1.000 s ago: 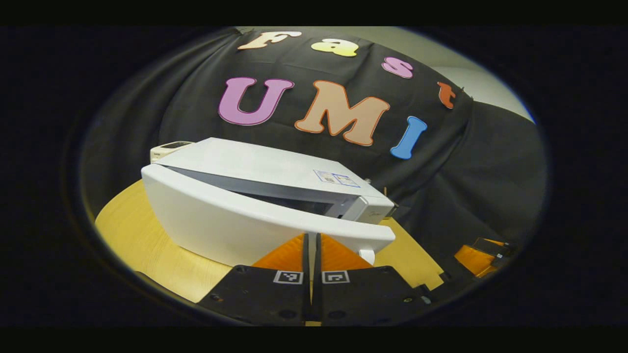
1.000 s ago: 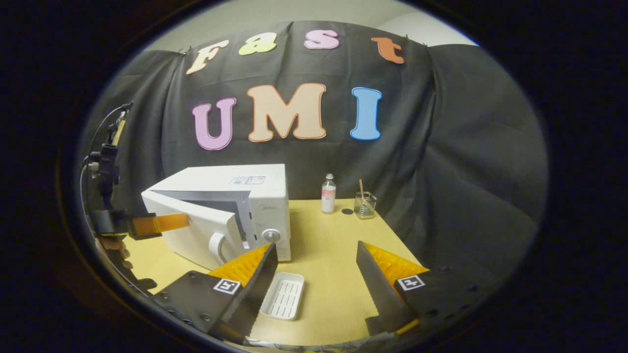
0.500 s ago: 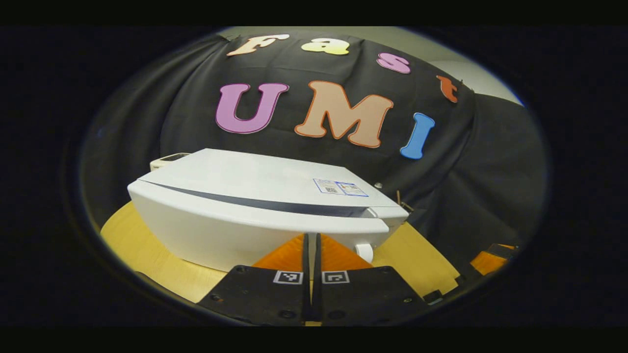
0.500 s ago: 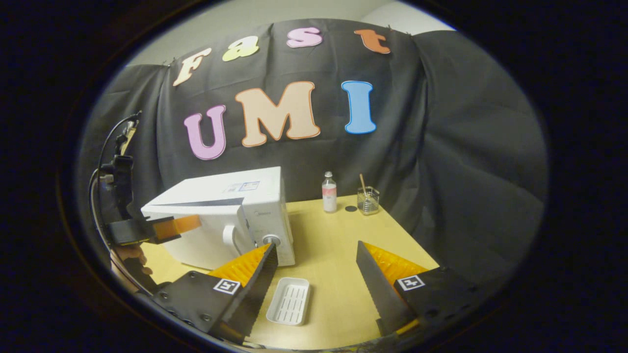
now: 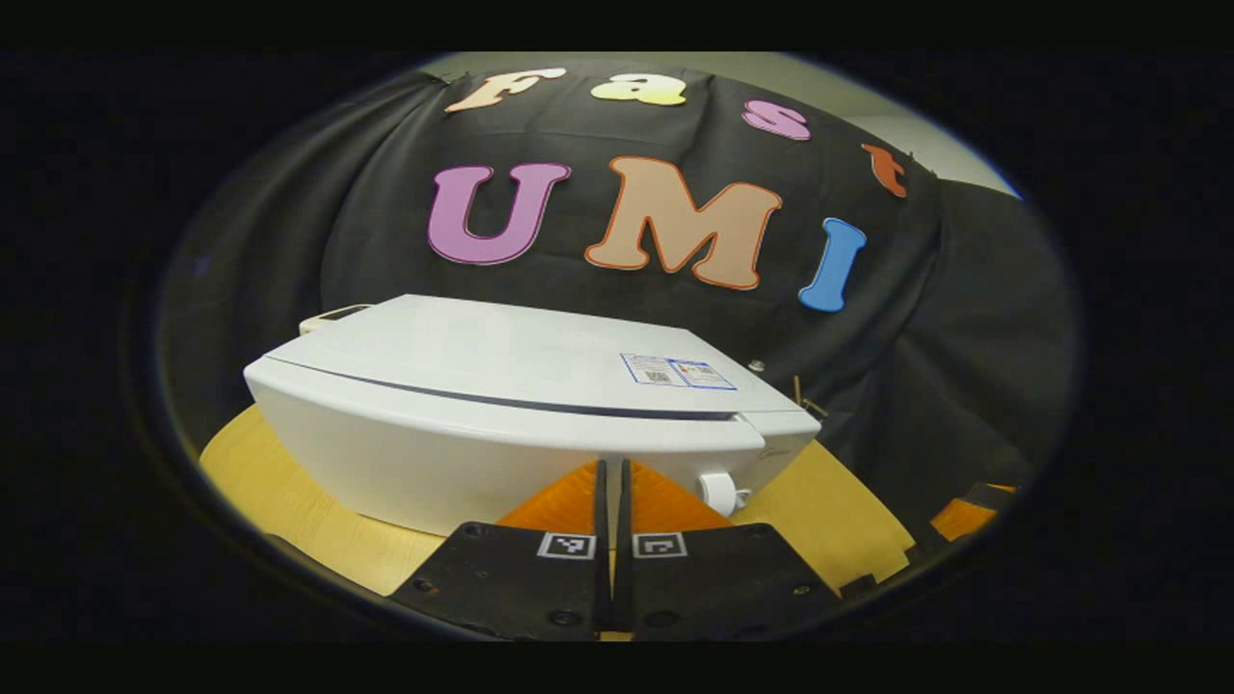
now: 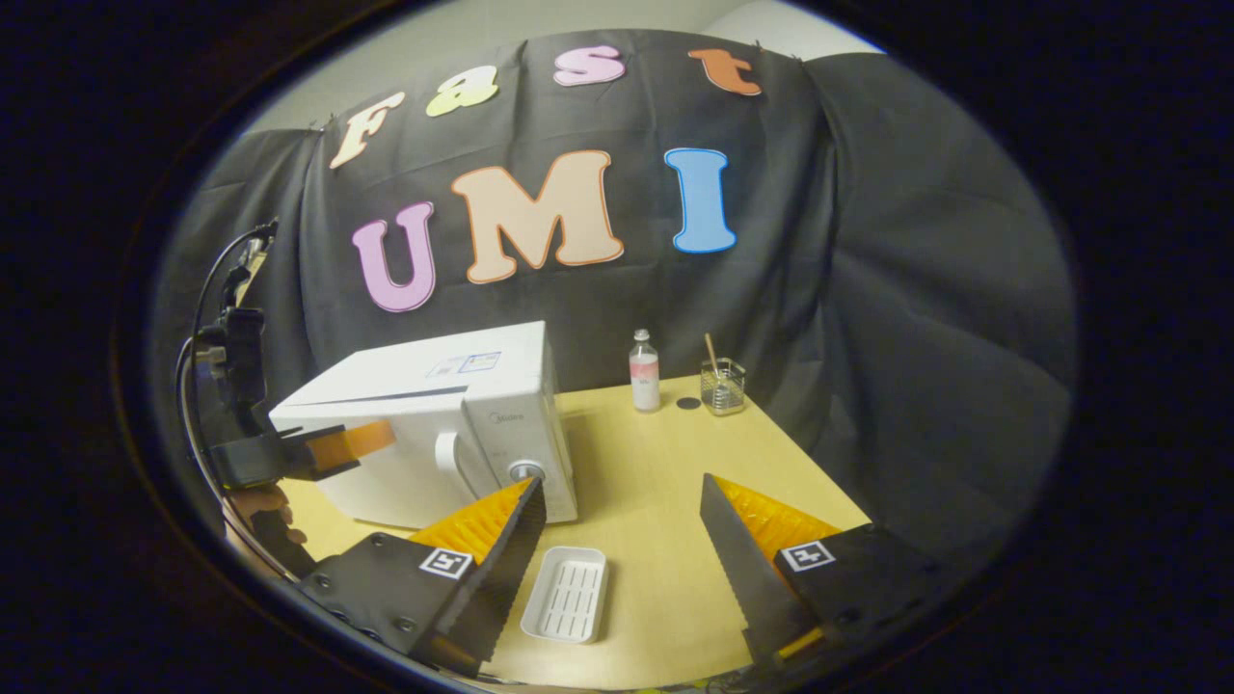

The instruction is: Open the microwave oven with the left hand, put the food in, and close the microwave oven.

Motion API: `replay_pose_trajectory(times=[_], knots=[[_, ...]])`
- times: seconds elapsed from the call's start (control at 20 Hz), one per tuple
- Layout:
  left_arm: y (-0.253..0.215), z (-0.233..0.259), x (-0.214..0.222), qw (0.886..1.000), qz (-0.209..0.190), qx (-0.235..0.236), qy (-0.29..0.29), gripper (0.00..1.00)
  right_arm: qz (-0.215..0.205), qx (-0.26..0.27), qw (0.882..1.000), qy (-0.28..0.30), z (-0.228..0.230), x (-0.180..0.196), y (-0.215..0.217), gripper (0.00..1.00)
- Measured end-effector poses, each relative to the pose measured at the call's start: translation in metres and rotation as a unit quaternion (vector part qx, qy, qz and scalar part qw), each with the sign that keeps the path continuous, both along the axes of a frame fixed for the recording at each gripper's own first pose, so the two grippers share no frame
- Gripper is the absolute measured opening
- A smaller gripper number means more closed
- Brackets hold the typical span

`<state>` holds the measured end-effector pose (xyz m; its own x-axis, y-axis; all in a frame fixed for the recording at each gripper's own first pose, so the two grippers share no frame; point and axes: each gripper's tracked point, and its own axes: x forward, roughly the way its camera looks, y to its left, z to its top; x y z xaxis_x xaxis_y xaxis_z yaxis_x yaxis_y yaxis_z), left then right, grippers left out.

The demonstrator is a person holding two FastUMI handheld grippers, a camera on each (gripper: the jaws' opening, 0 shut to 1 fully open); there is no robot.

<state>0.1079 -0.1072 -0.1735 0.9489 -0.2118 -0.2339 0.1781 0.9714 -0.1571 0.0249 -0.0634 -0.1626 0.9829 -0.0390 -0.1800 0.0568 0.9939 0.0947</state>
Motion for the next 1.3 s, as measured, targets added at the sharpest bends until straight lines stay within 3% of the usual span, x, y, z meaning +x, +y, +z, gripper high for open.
replay_pose_trajectory(times=[0.55,0.6,0.65,0.7,1.05,1.15,1.3], knots=[[0.003,0.0,0.004,1.0,-0.001,-0.027,-0.001,0.0,0.006,-0.029,0.999,0.021,-0.009,0.007,0.006,0.92],[0.004,0.0,0.005,1.0,0.0,-0.031,-0.001,0.0,0.004,-0.032,0.999,0.019,-0.006,0.007,0.005,1.0],[0.004,0.0,0.004,0.999,0.0,-0.034,-0.001,0.0,0.002,-0.033,0.999,0.018,-0.006,0.006,0.004,0.92],[0.004,0.001,0.004,0.999,0.0,-0.033,-0.002,0.0,0.001,-0.033,0.999,0.018,-0.006,0.008,0.004,0.92],[0.007,0.003,0.015,0.999,0.004,-0.032,-0.009,0.0,0.001,-0.033,0.999,0.022,-0.009,0.012,0.004,0.92],[0.001,-0.003,0.014,0.999,-0.002,-0.051,-0.001,0.01,0.004,-0.036,0.999,0.025,-0.01,0.013,0.004,0.92],[0.002,-0.004,0.013,0.999,-0.003,-0.037,-0.004,0.01,0.005,-0.038,0.999,0.026,-0.01,0.01,0.002,0.92]])
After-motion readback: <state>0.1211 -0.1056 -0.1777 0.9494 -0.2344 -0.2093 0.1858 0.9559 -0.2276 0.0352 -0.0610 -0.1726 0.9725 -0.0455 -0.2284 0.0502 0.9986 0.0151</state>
